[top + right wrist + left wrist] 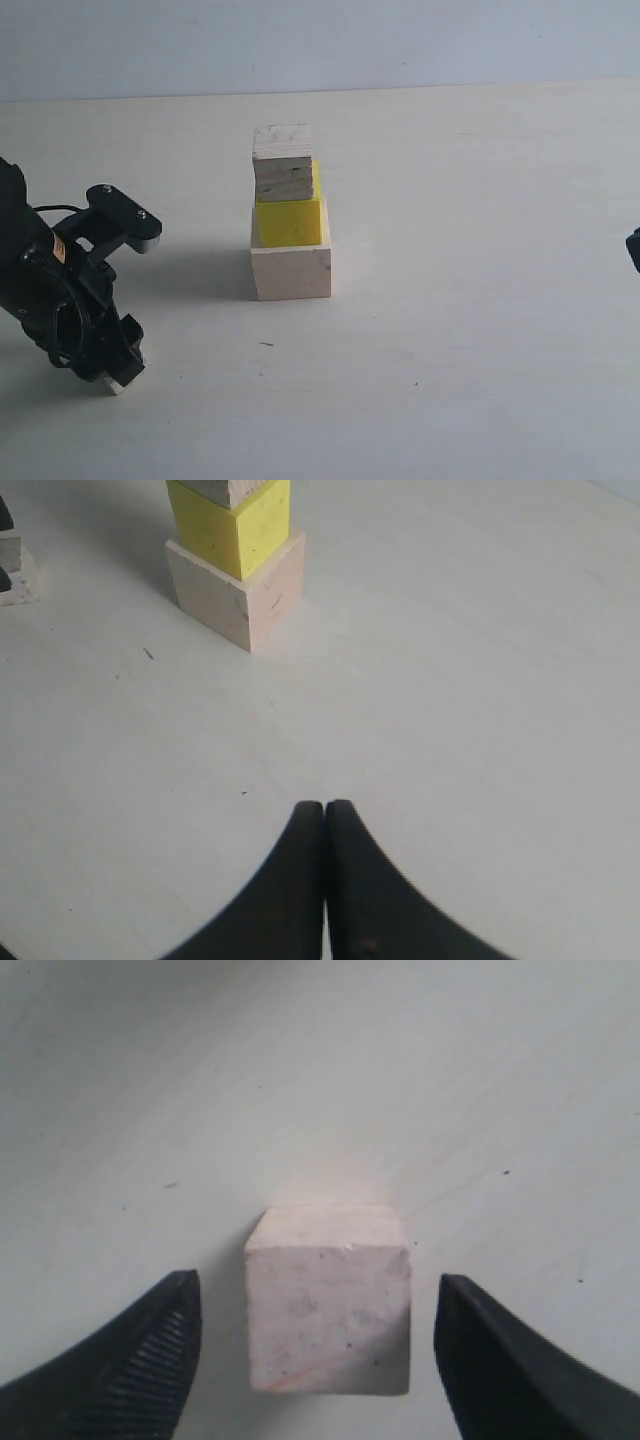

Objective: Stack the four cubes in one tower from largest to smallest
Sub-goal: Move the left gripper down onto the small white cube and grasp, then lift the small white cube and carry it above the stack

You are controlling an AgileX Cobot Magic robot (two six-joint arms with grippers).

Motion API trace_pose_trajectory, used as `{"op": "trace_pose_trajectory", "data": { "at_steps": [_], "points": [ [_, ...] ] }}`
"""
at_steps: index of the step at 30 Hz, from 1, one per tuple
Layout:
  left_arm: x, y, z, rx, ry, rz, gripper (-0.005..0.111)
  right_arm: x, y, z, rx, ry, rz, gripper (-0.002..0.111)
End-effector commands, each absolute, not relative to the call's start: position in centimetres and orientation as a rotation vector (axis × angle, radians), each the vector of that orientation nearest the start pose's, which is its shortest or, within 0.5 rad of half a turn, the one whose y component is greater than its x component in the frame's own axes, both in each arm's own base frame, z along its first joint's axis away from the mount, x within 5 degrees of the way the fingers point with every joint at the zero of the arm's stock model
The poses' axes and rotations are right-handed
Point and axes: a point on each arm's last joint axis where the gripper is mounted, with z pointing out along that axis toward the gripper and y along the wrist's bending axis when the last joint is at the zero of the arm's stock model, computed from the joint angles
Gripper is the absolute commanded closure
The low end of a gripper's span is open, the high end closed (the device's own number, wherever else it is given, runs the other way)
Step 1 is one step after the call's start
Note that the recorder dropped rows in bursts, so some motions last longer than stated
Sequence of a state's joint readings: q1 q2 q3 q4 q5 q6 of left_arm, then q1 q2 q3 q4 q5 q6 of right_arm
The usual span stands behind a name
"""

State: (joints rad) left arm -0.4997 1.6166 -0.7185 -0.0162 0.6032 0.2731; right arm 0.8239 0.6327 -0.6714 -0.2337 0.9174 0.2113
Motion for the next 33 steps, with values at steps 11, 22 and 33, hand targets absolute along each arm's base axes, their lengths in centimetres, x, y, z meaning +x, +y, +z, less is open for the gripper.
{"op": "trace_pose_trajectory", "data": {
  "at_steps": [11,22,33],
  "points": [
    [22.4,-12.4,14.0,1.101,2.808,-0.047,0.042,8.4,6.5,31.2,-0.781,2.191,0.223,0.108],
    [22.0,-12.2,14.2,1.089,2.889,-0.041,0.106,8.4,6.5,31.2,-0.781,2.189,0.224,0.108],
    [22.1,-12.8,21.5,0.999,2.920,-0.128,0.107,8.4,6.6,31.3,-0.776,2.176,0.237,0.108]
  ]
}}
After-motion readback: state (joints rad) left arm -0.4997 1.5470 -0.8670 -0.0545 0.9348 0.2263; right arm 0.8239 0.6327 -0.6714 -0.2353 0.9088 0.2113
